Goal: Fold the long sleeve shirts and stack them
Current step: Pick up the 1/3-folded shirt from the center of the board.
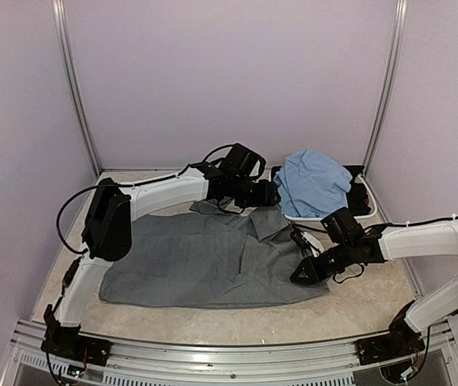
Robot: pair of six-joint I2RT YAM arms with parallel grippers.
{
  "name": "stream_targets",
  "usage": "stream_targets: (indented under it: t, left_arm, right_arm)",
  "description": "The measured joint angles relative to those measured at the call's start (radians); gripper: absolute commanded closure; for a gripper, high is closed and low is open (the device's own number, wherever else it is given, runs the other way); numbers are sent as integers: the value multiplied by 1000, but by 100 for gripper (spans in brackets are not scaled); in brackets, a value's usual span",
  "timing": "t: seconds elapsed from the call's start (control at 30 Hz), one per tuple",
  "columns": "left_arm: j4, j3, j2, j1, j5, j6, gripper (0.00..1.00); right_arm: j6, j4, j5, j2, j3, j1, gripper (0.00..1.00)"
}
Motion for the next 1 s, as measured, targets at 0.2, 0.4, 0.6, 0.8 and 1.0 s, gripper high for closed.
stream_targets:
  t: [0.2, 0.4, 0.6, 0.8, 1.0]
  left_arm:
    - [-89, 69, 105, -17, -118, -34, 36]
    - [-98, 69, 122, -23, -134, -60, 47]
    - [-14, 3, 111, -19, -51, -93, 36]
    - [65, -174, 45, -24, 13, -92, 30]
    - [98, -197, -37, -60, 19, -17, 26]
  right_arm:
    - [-6, 20, 2, 34, 0, 8, 89]
    - [-14, 26, 3, 47, 0, 19, 90]
    - [-16, 47, 4, 50, -9, 23, 90]
    - [-14, 53, 18, 49, -26, 24, 92]
    - [11, 57, 33, 25, -51, 24, 93]
